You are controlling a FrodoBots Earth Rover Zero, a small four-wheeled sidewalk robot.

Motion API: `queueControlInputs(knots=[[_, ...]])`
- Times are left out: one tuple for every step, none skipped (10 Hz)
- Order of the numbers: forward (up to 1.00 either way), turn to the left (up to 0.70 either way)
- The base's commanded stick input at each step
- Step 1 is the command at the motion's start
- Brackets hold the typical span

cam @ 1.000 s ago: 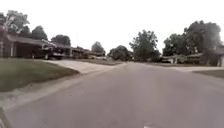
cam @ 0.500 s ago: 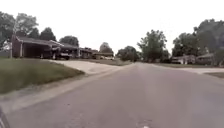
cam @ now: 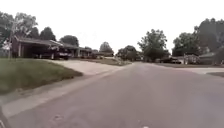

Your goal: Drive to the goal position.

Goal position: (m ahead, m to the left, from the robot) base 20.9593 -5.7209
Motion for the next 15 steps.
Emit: queueControlInputs(knots=[[0.7,0.0],[0.7,0.0],[0.7,-0.35],[0.7,-0.35],[0.7,-0.35],[0.7,-0.35],[0.7,-0.35],[0.7,-0.22],[0.7,0.0],[0.7,0.0],[0.7,0.0],[0.7,0.0],[0.7,0.0],[0.7,0.0],[0.7,0.0]])
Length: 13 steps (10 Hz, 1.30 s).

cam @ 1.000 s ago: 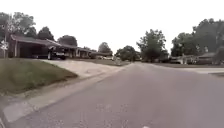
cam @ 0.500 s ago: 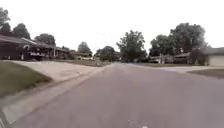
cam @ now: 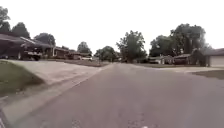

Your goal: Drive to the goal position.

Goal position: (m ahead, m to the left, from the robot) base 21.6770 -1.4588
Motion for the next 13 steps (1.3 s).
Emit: queueControlInputs(knots=[[0.7,0.0],[0.7,0.0],[0.7,0.0],[0.7,0.0],[0.7,0.0],[0.7,0.0],[0.7,0.0],[0.7,0.0],[0.7,0.0],[0.7,0.0],[0.7,0.0],[0.7,0.0],[0.7,0.0]])
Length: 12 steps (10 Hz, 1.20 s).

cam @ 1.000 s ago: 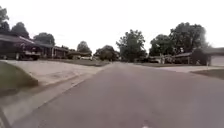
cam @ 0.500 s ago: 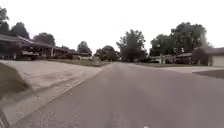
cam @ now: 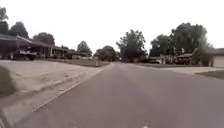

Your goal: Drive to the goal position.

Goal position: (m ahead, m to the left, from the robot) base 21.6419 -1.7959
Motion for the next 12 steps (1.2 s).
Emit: queueControlInputs(knots=[[0.7,0.0],[0.7,0.0],[0.7,0.0],[0.7,0.0],[0.7,0.0],[0.7,0.0],[0.7,0.0],[0.7,0.0],[0.7,0.0],[0.7,0.0],[0.7,0.0],[0.7,0.0]])
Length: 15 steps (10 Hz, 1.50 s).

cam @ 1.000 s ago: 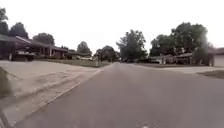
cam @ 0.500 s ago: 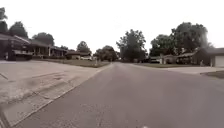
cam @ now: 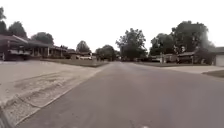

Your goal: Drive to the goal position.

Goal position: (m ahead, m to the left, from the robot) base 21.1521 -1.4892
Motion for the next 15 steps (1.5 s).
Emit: queueControlInputs(knots=[[0.7,0.0],[0.7,0.0],[0.7,0.0],[0.7,0.0],[0.7,0.0],[0.7,0.0],[0.7,0.0],[0.7,0.0],[0.7,0.0],[0.7,0.0],[0.7,0.0],[0.7,0.0],[0.7,0.0],[0.7,0.0],[0.7,0.0]])
